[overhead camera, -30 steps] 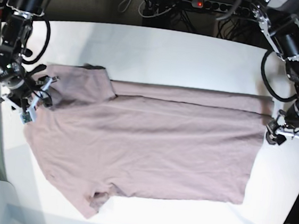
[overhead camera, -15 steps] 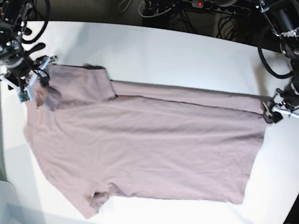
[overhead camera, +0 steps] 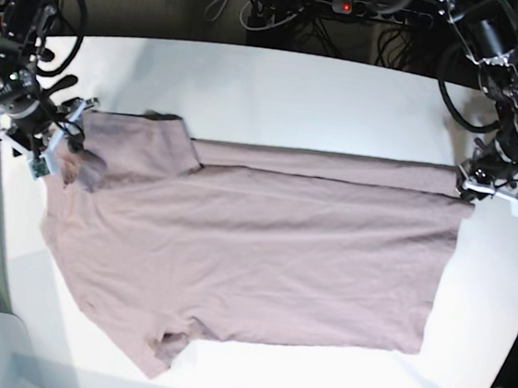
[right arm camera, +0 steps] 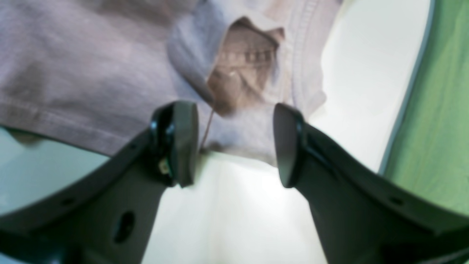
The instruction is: Layout the t-shirt on the table in an organized manner, then fold the t-shirt properly
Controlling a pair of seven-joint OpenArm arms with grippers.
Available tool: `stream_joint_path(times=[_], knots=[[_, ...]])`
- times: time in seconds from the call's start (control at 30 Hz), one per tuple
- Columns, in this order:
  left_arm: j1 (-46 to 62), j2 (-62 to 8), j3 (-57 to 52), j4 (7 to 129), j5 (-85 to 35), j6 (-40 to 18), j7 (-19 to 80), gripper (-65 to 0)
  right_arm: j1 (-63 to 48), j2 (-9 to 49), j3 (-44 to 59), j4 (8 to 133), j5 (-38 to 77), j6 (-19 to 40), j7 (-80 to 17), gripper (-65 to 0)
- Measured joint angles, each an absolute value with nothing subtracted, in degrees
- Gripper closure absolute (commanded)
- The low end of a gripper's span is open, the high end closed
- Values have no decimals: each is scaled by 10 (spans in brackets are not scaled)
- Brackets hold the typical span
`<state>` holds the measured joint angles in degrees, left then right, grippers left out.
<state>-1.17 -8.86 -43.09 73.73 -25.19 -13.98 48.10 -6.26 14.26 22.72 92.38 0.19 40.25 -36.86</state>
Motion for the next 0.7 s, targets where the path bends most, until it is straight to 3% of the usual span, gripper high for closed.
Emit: stream_joint_path(times=[0.07,0.13,0.17,0.3,0.5,0.7], knots=[[-13,-93,-425,728,-257,-142,476,-123,-62,143,249,924,2,402,-369,-335],[-13,-102,-407,723,-256,-144,476,-16,-62,143,267,924,1,402,-369,-336],[-13,-105,-397,723,-253,-154,478,0,-61,143,276,924,0,402,-369,-337],[-13,-105,-391,719,-258,-172,478,-2,-59,145,299,924,0,402,-369,-340],[-13,-105,-392,720,-258,-172,480,-4,-60,154,302,891,2,402,-366,-417],[-13,-106,-392,720,-257,-172,480,-3,-62,152,300,854,0,402,-369,-419]])
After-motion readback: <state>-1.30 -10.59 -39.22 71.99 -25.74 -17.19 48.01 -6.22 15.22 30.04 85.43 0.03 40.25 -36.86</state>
